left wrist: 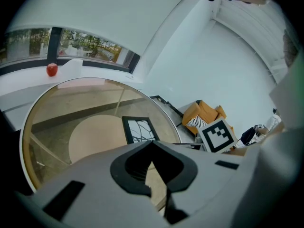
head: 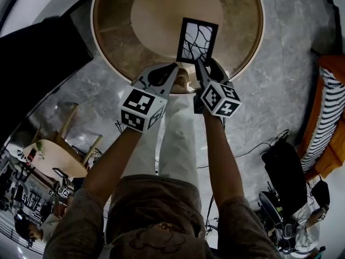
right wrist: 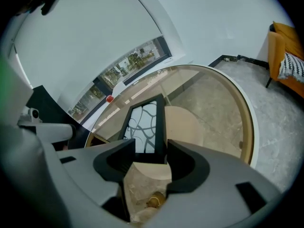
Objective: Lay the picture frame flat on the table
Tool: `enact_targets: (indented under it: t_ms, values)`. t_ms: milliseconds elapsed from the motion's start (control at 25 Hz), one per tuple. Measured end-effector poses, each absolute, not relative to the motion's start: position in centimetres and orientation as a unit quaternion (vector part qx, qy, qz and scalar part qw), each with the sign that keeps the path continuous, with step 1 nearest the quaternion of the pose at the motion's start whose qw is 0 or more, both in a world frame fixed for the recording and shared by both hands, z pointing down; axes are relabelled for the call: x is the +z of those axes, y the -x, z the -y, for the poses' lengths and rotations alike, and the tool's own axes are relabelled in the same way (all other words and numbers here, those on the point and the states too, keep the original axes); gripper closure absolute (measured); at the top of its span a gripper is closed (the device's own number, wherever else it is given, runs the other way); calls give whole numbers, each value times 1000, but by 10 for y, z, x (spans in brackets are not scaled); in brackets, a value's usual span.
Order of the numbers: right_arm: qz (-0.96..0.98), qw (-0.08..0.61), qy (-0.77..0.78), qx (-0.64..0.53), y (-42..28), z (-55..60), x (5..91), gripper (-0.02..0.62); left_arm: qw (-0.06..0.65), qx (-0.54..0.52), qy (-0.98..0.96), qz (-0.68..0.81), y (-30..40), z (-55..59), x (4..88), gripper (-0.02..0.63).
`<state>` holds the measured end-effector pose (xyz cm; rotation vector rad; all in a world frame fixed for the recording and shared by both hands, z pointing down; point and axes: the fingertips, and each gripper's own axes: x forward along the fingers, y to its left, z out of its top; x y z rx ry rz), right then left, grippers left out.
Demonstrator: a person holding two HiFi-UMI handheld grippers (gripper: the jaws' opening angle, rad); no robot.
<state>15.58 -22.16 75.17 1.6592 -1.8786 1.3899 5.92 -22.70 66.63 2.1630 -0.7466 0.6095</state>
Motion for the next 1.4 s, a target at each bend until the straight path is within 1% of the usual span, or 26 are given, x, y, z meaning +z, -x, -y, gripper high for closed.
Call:
enact_targets:
  t_ms: [360,560,720,880,1040,1160,1400]
  values:
    - [647,133,-579,478,-158,218,752,387,383,236,-843,295,-56,221,671,589]
    - [649,123,-587,468,-166,220,738,391,382,238,-841,300,-53,221,669,589]
    - [655,119,-584,464,-166,223,714,420,384,240,-838,305,-50,224,655,589]
    - [665,112,-579,459,-163,230,680,494,380,237,-839,308,-48,229,627,589]
    - [675,99,-577,449,-158,231,638,553,378,233,-840,311,-45,225,593,589]
    - [686,98,-574,437,-153,229,606,573,380,228,-840,314,-45,221,565,589]
    - [700,88,-567,424,-142,219,546,577,368,217,-848,312,-44,217,512,589]
